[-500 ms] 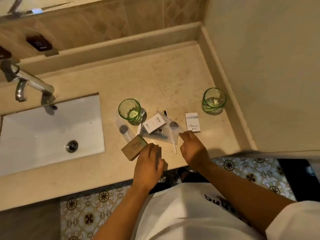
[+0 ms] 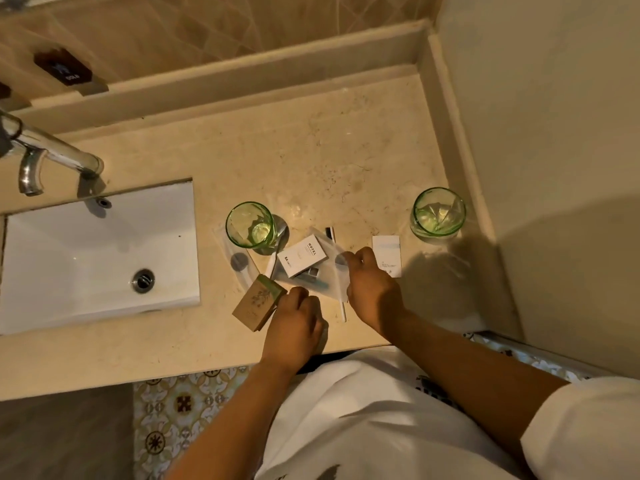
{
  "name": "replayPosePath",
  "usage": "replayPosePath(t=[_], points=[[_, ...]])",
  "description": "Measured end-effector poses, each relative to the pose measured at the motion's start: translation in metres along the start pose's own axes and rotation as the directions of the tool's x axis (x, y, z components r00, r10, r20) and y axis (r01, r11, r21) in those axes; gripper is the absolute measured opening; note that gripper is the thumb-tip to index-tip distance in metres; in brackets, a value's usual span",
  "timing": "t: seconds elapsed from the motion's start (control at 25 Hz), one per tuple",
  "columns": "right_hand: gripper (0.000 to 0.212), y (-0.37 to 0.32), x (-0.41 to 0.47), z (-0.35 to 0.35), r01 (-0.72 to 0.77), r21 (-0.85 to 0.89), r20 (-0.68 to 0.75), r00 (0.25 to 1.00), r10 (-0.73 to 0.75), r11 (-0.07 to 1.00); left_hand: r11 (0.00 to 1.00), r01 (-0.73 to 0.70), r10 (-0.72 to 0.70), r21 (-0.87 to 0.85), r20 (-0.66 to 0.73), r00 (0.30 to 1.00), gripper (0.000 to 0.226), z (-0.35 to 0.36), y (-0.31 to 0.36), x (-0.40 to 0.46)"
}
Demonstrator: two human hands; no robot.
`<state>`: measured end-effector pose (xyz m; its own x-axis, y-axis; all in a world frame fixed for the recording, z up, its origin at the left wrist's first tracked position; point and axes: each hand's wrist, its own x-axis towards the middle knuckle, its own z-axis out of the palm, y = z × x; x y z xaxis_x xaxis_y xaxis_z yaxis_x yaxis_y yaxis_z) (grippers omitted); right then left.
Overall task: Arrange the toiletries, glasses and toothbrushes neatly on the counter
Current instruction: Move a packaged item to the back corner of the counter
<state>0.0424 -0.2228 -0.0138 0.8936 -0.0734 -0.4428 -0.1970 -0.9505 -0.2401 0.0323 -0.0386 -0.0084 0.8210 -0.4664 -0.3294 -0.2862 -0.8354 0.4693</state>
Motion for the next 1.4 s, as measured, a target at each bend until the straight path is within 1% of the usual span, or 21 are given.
replayPosePath(t=[0.04, 0.08, 0.16, 0.2, 0.28, 0.36, 0.44, 0.56, 0.68, 0.76, 0.88, 0.92, 0.96, 1.04, 1.08, 1.2, 1.24, 1.28, 1.32, 1.36, 1.4], points=[[0.061, 0.000, 0.001, 0.001, 0.012, -0.031, -0.008, 1.000, -0.013, 0.999, 1.000, -0.012, 0.012, 0.007, -0.001, 1.000, 0.011, 0.001, -0.004, 0.001], [0.056, 0.000, 0.001, 0.001, 0.000, 0.027, -0.036, 0.999, 0.001, 1.000, 1.000, -0.012, 0.012, 0.011, 0.010, 1.000, 0.014, 0.001, -0.009, 0.003], [0.040, 0.000, -0.002, 0.000, -0.084, 0.206, -0.066, 0.993, 0.099, 0.975, 1.000, 0.001, -0.001, 0.009, 0.050, 0.999, 0.023, -0.001, -0.016, 0.011], [0.033, 0.000, -0.003, -0.001, -0.132, 0.257, -0.058, 0.987, 0.152, 0.957, 1.000, -0.008, 0.007, 0.008, 0.068, 0.998, 0.026, -0.002, -0.019, 0.014], [0.021, 0.000, -0.002, -0.001, -0.207, 0.278, -0.021, 0.975, 0.222, 0.938, 0.999, -0.049, 0.047, 0.015, 0.087, 0.995, 0.027, -0.004, -0.023, 0.020], [0.028, 0.002, -0.001, -0.003, -0.252, 0.360, -0.011, 0.962, 0.274, 0.898, 0.997, -0.069, 0.067, 0.019, 0.099, 0.993, 0.021, -0.004, -0.025, 0.020], [0.035, 0.007, -0.002, -0.006, -0.287, 0.380, -0.011, 0.949, 0.315, 0.879, 0.997, -0.064, 0.059, 0.036, 0.109, 0.992, 0.017, -0.005, -0.024, 0.017], [0.043, 0.012, -0.008, -0.011, -0.308, 0.439, -0.036, 0.933, 0.359, 0.844, 0.997, -0.062, 0.057, 0.036, 0.129, 0.990, 0.022, -0.009, -0.015, 0.014], [0.045, 0.015, -0.012, -0.020, -0.287, 0.509, -0.099, 0.917, 0.387, 0.811, 0.987, -0.158, 0.160, -0.021, 0.096, 0.982, 0.026, -0.024, 0.002, 0.018], [0.038, 0.017, -0.015, -0.026, -0.305, 0.533, -0.123, 0.895, 0.428, 0.790, 0.970, -0.240, 0.241, -0.024, 0.037, 0.970, 0.026, -0.038, 0.016, 0.032], [0.027, 0.023, -0.018, -0.031, -0.307, 0.539, -0.149, 0.882, 0.448, 0.784, 0.926, -0.372, 0.376, 0.069, -0.072, 0.924, 0.023, -0.060, 0.030, 0.074], [0.025, 0.024, -0.019, -0.035, -0.302, 0.560, -0.148, 0.880, 0.452, 0.772, 0.911, -0.395, 0.405, 0.120, -0.077, 0.911, 0.027, -0.067, 0.034, 0.093], [0.025, 0.025, -0.017, -0.039, -0.297, 0.571, -0.151, 0.879, 0.453, 0.766, 0.904, -0.387, 0.401, 0.182, -0.048, 0.915, 0.037, -0.073, 0.037, 0.116], [0.024, 0.024, -0.007, -0.050, -0.290, 0.548, -0.173, 0.878, 0.446, 0.784, 0.891, -0.313, 0.319, 0.327, 0.037, 0.947, 0.059, -0.082, 0.042, 0.159], [0.024, 0.023, 0.000, -0.057, -0.280, 0.539, -0.187, 0.880, 0.437, 0.794, 0.885, -0.277, 0.277, 0.375, 0.056, 0.959, 0.065, -0.085, 0.042, 0.179], [0.022, 0.017, 0.028, -0.088, -0.175, 0.564, -0.229, 0.906, 0.356, 0.807, 0.904, -0.183, 0.162, 0.386, 0.086, 0.983, 0.067, -0.089, 0.036, 0.233], [0.021, 0.016, 0.038, -0.102, -0.108, 0.572, -0.298, 0.896, 0.329, 0.813, 0.909, -0.151, 0.126, 0.389, 0.089, 0.988, 0.069, -0.091, 0.032, 0.251], [0.020, 0.020, 0.049, -0.114, -0.021, 0.537, -0.413, 0.865, 0.284, 0.844, 0.911, -0.119, 0.092, 0.395, 0.087, 0.992, 0.071, -0.093, 0.028, 0.266], [0.021, 0.025, 0.061, -0.124, 0.038, 0.458, -0.503, 0.835, 0.224, 0.888, 0.913, -0.090, 0.063, 0.397, 0.080, 0.995, 0.073, -0.096, 0.022, 0.280], [0.024, 0.032, 0.073, -0.135, 0.050, 0.396, -0.542, 0.819, 0.190, 0.917, 0.913, -0.070, 0.046, 0.401, 0.069, 0.997, 0.075, -0.099, 0.014, 0.294], [0.028, 0.039, 0.087, -0.146, 0.011, 0.385, -0.529, 0.822, 0.211, 0.923, 0.911, -0.063, 0.044, 0.408, 0.056, 0.997, 0.077, -0.102, 0.005, 0.309]])
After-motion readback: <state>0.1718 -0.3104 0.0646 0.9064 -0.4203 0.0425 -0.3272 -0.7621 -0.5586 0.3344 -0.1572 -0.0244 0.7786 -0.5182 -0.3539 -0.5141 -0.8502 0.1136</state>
